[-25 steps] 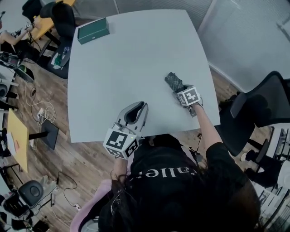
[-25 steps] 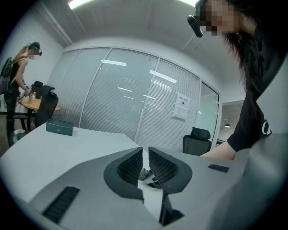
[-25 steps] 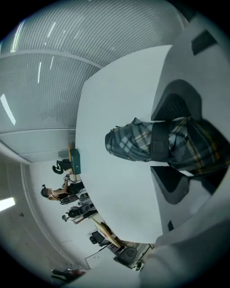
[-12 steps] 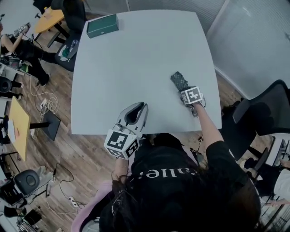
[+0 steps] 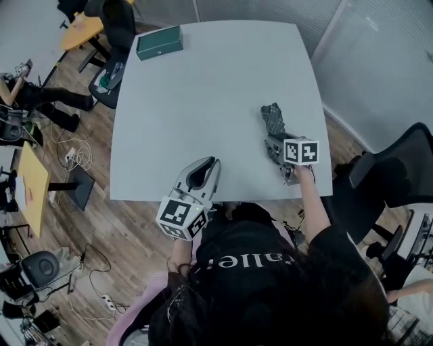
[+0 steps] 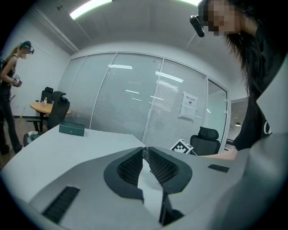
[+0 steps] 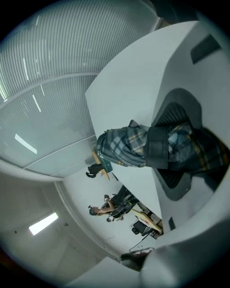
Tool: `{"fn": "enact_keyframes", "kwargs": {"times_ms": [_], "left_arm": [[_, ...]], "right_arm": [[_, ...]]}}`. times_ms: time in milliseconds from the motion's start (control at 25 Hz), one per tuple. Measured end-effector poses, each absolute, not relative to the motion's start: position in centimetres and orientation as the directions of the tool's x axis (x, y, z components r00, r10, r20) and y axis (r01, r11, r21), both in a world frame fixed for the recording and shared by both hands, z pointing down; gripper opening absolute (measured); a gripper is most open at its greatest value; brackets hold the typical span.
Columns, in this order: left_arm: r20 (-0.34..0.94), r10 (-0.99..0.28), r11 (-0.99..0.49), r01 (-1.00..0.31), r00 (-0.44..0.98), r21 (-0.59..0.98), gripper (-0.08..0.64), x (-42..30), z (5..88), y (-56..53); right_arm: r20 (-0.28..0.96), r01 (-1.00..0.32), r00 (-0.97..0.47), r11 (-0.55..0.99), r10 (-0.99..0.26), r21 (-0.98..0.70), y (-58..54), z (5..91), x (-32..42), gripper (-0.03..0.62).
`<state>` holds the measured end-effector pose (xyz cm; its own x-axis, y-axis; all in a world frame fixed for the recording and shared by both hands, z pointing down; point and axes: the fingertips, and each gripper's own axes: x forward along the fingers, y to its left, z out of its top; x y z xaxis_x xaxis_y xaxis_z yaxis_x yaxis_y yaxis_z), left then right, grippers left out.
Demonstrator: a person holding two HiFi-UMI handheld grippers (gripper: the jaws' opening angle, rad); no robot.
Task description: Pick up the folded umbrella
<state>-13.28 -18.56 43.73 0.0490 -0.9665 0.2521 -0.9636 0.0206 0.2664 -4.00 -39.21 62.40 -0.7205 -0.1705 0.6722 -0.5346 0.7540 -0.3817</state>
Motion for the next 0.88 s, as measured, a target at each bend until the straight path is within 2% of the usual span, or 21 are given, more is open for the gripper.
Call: {"fn": "enact_keyframes", "kwargs": {"times_ms": [200, 440, 880], "left_arm": [[0.251, -0.967, 0.031, -0.966, 0.035, 0.255, 0.057, -13.1, 43.7, -18.5], [0.252, -0.968, 0.053, -0.967, 0.012, 0.25, 0.057, -12.4, 43.5, -17.7], [0.276, -0.961, 0.096, -0.963, -0.023, 0.254, 0.057, -12.7, 44.9, -18.1]], "right_arm": [[0.538, -0.462, -0.826, 0.753, -0.172, -0.469, -37.0, 56.6, -4.4, 0.235], [0.42, -0.404, -0.887, 0.767, -0.193, -0.499, -34.2, 50.8, -3.4, 0.235], [0.356, -0.361, -0.918, 0.748, -0.177, -0.558, -31.7, 48.1, -2.5, 0.235]]}}
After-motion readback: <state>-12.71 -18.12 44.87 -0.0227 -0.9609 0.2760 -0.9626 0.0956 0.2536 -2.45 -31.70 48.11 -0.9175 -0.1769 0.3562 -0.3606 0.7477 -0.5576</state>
